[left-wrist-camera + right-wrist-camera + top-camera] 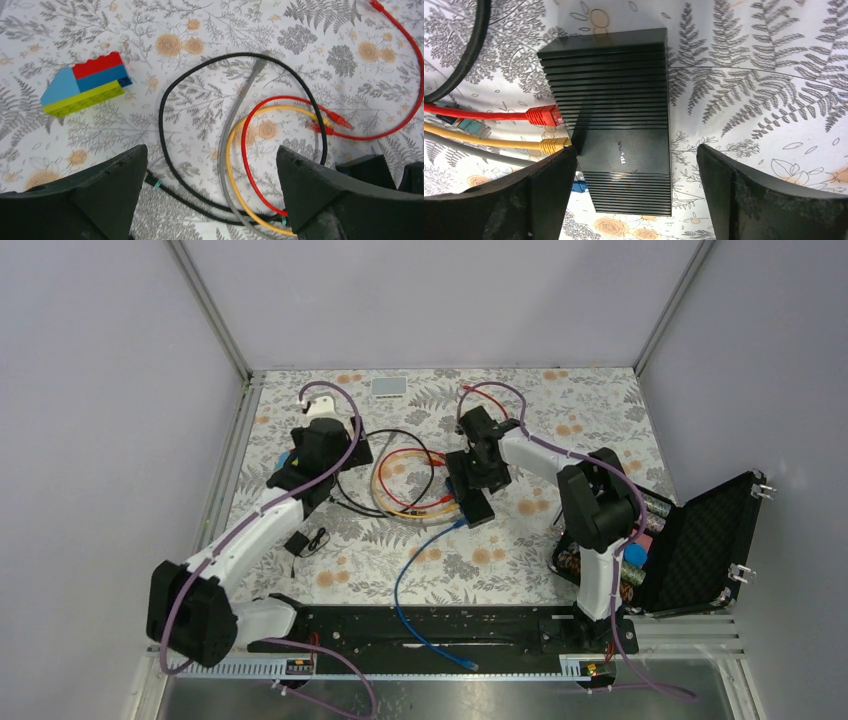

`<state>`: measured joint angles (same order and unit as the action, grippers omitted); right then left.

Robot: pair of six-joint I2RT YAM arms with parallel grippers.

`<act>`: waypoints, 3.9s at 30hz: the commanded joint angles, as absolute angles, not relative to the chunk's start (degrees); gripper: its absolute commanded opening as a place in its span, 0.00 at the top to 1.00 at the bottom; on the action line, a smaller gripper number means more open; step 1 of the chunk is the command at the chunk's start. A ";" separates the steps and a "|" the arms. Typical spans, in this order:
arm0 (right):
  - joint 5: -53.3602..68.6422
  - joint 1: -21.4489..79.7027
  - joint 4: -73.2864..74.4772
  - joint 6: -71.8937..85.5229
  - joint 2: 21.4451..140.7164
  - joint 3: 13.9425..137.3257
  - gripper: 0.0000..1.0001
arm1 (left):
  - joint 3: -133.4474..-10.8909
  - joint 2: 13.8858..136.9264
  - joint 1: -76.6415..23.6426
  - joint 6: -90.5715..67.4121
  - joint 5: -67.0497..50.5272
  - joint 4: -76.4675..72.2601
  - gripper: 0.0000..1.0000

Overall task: Insert the plug into the switch port
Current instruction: Move the switch port to the center of the board.

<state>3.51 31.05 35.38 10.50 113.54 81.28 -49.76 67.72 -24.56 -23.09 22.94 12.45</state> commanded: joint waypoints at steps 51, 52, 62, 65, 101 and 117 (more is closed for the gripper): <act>19.75 18.83 11.72 39.67 144.13 131.74 0.12 | -120.58 151.10 -5.79 -54.98 -17.02 -19.18 0.18; 20.57 18.59 11.92 41.16 146.25 133.90 0.13 | -120.41 151.09 -5.80 -55.15 -17.29 -18.15 0.20; 19.16 18.02 5.93 43.01 147.85 130.56 0.13 | -110.49 140.74 -8.11 -48.24 -17.71 -7.36 0.25; 19.32 18.02 4.40 43.69 146.85 128.36 0.13 | -103.91 134.53 -8.61 -45.30 -12.62 -8.59 0.25; 18.15 14.60 -5.20 43.93 136.55 109.90 0.10 | -105.88 145.21 -7.66 -65.40 -16.79 -23.77 0.25; 20.51 14.16 -12.58 46.85 135.15 103.46 0.11 | -108.06 133.18 -12.02 -30.18 -1.17 2.36 0.13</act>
